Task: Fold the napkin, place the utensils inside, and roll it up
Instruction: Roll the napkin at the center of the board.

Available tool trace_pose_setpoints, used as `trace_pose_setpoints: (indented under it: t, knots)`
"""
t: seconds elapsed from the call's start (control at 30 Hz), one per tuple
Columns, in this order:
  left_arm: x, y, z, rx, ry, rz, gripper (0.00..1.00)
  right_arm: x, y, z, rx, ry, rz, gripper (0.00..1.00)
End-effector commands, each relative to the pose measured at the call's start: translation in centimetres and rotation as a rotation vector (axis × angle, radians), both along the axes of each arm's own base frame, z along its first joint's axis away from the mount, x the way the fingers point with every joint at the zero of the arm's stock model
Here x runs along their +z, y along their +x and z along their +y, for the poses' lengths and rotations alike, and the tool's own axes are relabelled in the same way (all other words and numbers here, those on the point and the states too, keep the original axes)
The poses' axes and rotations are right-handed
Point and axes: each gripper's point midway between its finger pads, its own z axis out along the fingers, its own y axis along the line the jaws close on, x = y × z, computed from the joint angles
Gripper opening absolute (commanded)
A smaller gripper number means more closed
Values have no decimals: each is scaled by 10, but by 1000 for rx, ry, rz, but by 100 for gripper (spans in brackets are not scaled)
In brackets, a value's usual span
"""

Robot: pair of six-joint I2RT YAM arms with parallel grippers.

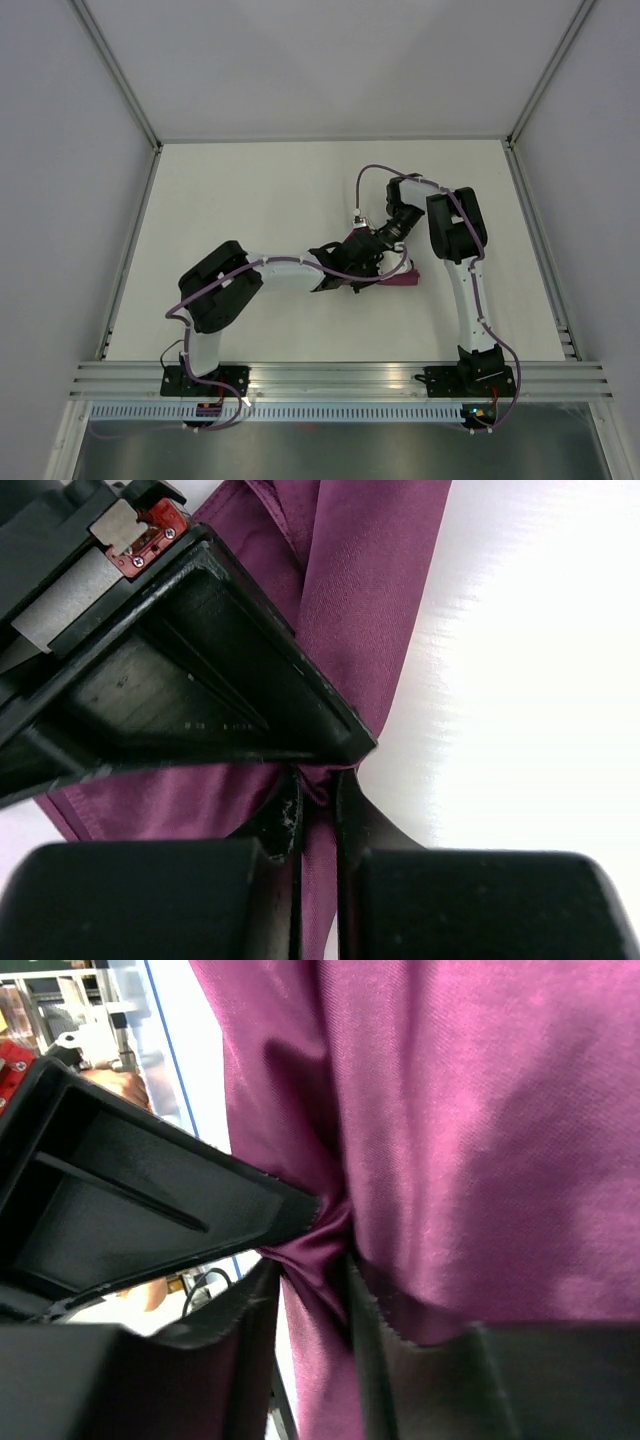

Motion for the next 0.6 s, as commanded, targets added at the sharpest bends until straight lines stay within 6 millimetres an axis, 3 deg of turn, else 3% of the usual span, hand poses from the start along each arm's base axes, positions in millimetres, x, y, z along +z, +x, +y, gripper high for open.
trace_pose_setpoints:
  t: [0.0,0.13,0.33,0.57]
  knots:
    - [-55,-29,14,-52,95,206,2,-35,21,-12,122,-4,-210,45]
    - [-60,-33,15,-61,97,280,2,-13,32,-9,71,26,-254,55]
    - [-59,-36,16,-69,68,394,2,27,56,-9,-37,66,-356,58]
    - [-61,-33,22,-59,46,543,2,48,82,-20,-166,69,-457,61]
